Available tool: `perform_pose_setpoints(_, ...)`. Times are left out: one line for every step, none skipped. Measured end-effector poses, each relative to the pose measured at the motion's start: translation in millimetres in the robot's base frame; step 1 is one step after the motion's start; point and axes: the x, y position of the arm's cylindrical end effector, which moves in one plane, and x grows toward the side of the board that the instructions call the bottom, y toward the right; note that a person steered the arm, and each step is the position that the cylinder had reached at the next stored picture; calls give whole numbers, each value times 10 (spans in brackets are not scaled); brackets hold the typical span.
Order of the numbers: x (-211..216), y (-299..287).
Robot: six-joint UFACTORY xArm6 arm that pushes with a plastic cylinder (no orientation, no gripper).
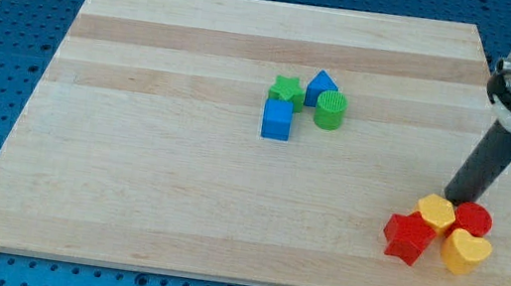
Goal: Move the green star towards the center left of the board
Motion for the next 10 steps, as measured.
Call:
perform_pose_setpoints(-370, 95)
perform_pose_setpoints(-504, -27)
perform_pose_setpoints(-507, -302)
perform_pose_setpoints(-504, -439)
perform_pose_setpoints(-522, -483)
perform_pose_setpoints(-530, -585)
perform_pose_setpoints(-588, -887)
perform_pose_setpoints(-758, -1048)
perform_pose_setpoints(-939, -1401)
perform_pose_setpoints(-1057, -1921)
